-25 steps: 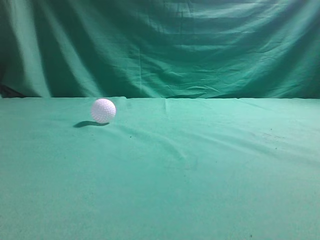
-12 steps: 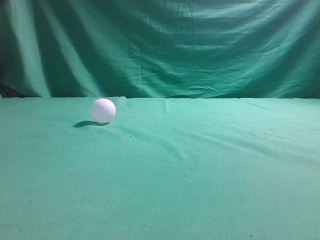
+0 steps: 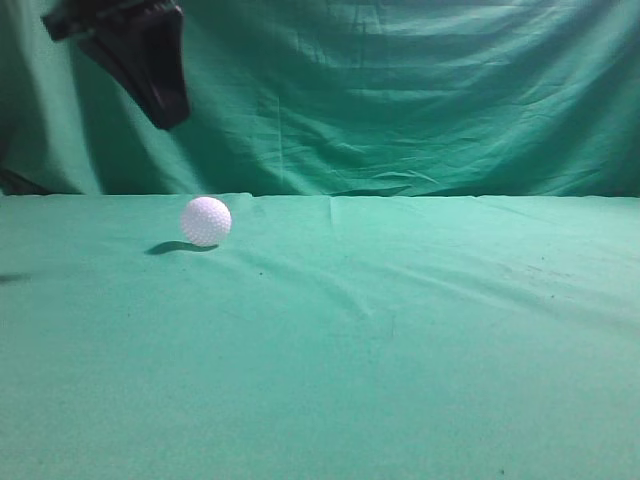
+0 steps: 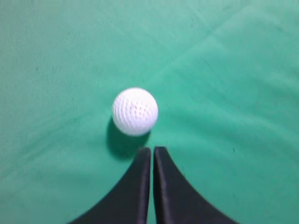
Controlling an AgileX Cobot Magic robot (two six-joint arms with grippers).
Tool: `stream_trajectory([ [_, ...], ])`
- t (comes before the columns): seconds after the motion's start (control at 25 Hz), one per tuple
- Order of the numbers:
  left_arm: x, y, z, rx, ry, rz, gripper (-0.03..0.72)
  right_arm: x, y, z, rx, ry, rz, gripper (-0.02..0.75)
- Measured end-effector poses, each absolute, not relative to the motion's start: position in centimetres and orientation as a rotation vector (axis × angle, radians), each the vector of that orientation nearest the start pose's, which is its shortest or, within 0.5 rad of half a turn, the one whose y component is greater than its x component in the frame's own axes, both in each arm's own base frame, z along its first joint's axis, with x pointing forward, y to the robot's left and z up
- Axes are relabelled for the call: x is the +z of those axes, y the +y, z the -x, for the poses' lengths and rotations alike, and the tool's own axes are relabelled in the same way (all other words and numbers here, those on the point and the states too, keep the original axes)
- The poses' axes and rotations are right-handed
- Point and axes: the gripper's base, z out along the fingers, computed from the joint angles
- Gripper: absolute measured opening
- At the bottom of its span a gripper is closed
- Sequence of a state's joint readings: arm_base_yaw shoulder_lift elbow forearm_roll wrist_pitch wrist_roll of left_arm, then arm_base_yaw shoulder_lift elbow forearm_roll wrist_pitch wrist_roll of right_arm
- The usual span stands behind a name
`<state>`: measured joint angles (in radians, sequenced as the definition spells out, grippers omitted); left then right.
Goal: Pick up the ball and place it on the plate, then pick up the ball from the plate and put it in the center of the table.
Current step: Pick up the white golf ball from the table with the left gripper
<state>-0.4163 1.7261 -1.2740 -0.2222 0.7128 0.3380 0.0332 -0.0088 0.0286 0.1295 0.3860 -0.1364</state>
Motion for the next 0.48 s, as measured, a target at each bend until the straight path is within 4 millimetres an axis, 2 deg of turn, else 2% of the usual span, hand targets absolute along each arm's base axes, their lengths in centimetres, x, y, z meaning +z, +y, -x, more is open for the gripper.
stream_trajectory([
  [0.12, 23.8, -17.0, -34.9, -0.279, 2.55, -0.817, 0.0, 17.0, 0.6, -5.2, 0.057, 1.885, 0.08, 0.055],
  [0.28, 22.8, -17.5, -36.2, -0.283, 2.573, -0.813, 0.0, 17.0, 0.6, -5.2, 0.057, 1.885, 0.08, 0.055],
  [0.4, 22.1, -17.7, -36.6, -0.284, 2.591, -0.806, 0.16, 17.0, 0.6, -5.2, 0.057, 1.885, 0.08, 0.055],
  [0.48, 21.6, -17.7, -36.7, -0.29, 2.615, -0.774, 0.332, 17.0, 0.6, -5.2, 0.057, 1.885, 0.08, 0.055],
])
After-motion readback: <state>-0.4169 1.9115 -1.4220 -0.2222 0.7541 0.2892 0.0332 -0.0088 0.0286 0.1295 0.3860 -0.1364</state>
